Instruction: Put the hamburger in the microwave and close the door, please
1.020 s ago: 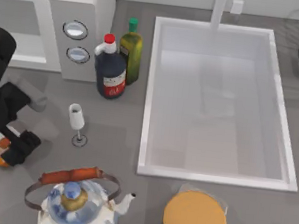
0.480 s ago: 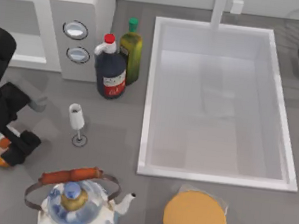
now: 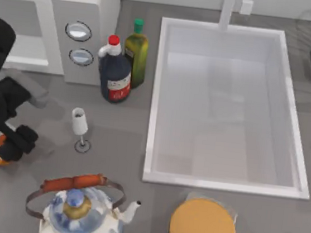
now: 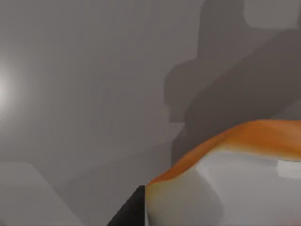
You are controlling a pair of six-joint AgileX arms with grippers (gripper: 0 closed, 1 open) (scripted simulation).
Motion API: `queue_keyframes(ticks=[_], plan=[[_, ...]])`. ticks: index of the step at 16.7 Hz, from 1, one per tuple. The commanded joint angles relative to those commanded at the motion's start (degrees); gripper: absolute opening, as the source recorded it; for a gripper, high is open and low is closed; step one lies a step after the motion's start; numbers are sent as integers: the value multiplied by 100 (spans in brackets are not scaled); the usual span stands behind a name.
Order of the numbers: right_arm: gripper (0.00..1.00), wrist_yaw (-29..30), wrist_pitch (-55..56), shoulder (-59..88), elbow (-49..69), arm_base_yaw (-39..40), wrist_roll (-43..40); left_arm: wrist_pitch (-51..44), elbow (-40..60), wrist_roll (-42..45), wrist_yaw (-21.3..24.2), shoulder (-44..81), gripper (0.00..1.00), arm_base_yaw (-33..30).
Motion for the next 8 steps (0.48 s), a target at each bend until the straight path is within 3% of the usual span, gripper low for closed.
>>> queue_keyframes(ticks=[5, 8], plan=[[100, 0, 0, 0, 0, 0, 0, -1464, 827, -25, -3, -502, 0, -4], [100, 0, 0, 0, 0, 0, 0, -1848, 1123, -37, -4, -692, 0, -7]])
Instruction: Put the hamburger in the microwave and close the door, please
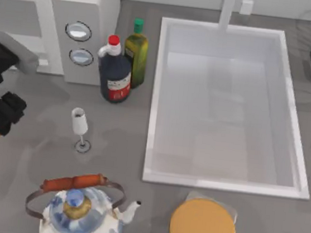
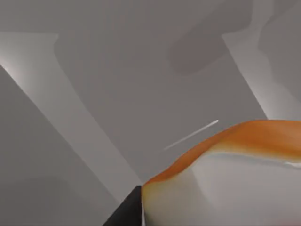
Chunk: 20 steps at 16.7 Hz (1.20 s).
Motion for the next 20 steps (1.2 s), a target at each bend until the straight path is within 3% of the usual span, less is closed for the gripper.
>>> queue_keyframes(ticks=[6, 10, 14, 20], plan=[[100, 0, 0, 0, 0, 0, 0, 65, -12, -4, 6, 36, 0, 19], [100, 0, 0, 0, 0, 0, 0, 914, -97, -199, 121, 305, 0, 167], [100, 0, 0, 0, 0, 0, 0, 2709, -293, -574, 336, 806, 0, 443], [100, 0, 0, 0, 0, 0, 0, 6389, -798, -1331, 745, 1638, 0, 974]])
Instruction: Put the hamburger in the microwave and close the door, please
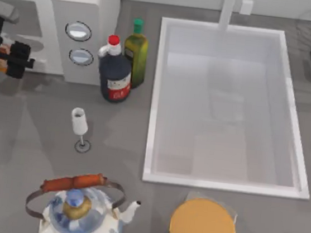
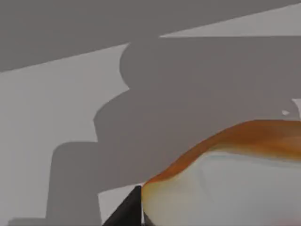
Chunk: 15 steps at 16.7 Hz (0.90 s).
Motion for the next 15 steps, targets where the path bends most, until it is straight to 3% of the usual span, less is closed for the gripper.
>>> queue_keyframes(ticks=[4, 8, 11, 15], plan=[[100, 0, 0, 0, 0, 0, 0, 2353, -427, -528, 265, 437, 0, 348], [100, 0, 0, 0, 0, 0, 0, 4017, -809, -953, 470, 743, 0, 621], [100, 0, 0, 0, 0, 0, 0, 4635, -982, -1136, 557, 872, 0, 736], [100, 0, 0, 0, 0, 0, 0, 4744, -1015, -1169, 574, 897, 0, 757]])
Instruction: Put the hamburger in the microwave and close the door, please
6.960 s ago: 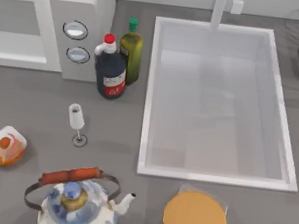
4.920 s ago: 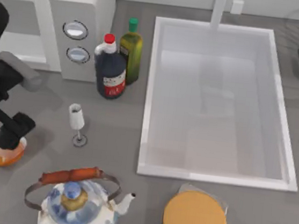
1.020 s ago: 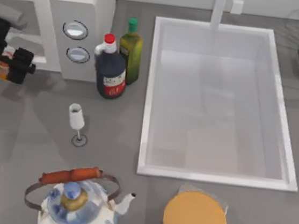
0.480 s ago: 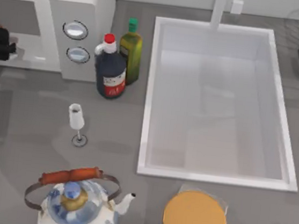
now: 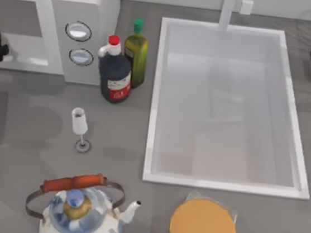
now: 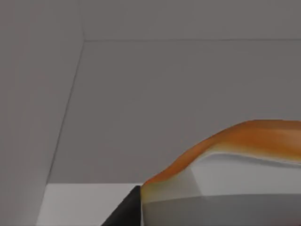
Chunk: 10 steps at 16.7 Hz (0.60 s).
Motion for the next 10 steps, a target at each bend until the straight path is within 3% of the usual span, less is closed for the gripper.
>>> queue_keyframes(ticks=[5, 10], plan=[[100, 0, 0, 0, 0, 0, 0, -111, 230, 9, -23, 162, 0, -55], [100, 0, 0, 0, 0, 0, 0, -710, 1798, -53, -136, 1107, 0, -172]])
